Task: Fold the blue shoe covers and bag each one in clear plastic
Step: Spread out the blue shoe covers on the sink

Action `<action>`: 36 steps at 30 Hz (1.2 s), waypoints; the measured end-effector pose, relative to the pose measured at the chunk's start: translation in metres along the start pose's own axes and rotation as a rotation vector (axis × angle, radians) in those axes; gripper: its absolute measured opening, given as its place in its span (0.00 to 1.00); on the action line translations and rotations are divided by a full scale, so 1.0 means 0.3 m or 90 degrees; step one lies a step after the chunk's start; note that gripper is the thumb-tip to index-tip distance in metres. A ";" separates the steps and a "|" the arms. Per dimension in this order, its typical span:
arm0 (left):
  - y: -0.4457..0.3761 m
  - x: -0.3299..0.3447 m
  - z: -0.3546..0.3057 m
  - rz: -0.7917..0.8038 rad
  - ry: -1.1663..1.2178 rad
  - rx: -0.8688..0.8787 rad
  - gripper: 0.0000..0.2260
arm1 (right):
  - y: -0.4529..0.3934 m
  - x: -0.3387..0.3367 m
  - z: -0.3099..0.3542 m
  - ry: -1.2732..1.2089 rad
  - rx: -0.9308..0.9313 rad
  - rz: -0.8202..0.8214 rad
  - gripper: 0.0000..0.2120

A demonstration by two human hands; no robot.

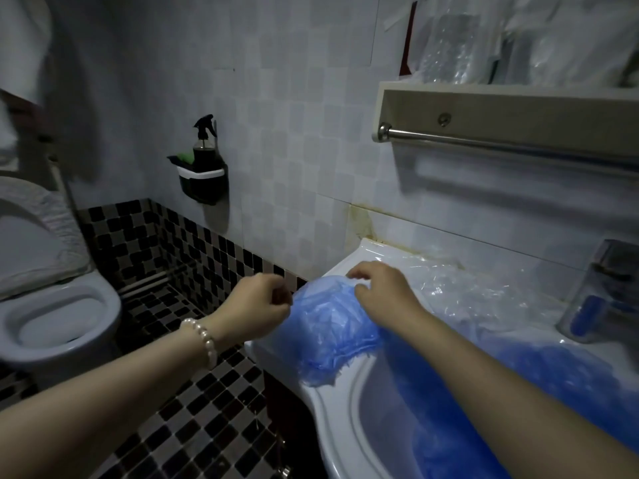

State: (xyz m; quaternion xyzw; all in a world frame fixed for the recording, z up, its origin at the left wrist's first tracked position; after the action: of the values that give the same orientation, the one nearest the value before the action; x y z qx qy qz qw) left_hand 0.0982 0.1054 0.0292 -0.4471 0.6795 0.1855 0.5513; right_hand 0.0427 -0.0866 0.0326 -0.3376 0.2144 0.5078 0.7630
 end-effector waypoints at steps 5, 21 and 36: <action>0.035 0.068 0.044 0.118 -0.043 -0.057 0.04 | -0.008 0.147 -0.027 0.051 0.012 0.063 0.17; -0.015 0.126 0.053 0.086 0.661 -0.324 0.12 | 0.003 0.258 -0.108 0.224 0.027 0.159 0.25; 0.039 0.108 0.160 0.164 0.772 -0.342 0.07 | 0.006 0.247 -0.143 0.231 -0.014 0.227 0.25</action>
State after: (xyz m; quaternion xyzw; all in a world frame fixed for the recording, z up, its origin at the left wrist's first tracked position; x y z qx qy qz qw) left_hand 0.1170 0.1342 -0.0187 -0.5092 0.8468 0.1289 -0.0843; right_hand 0.0706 -0.0710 -0.0468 -0.3881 0.3984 0.5680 0.6067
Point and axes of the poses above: each hand's wrist, its own y-axis away from the middle knuckle, its own x-axis out of the palm, z = x × y, the point moved 3 cm from there along -y, towards the middle knuckle, and after that the axes turned 13 degrees about -y, right-handed, at the moved point
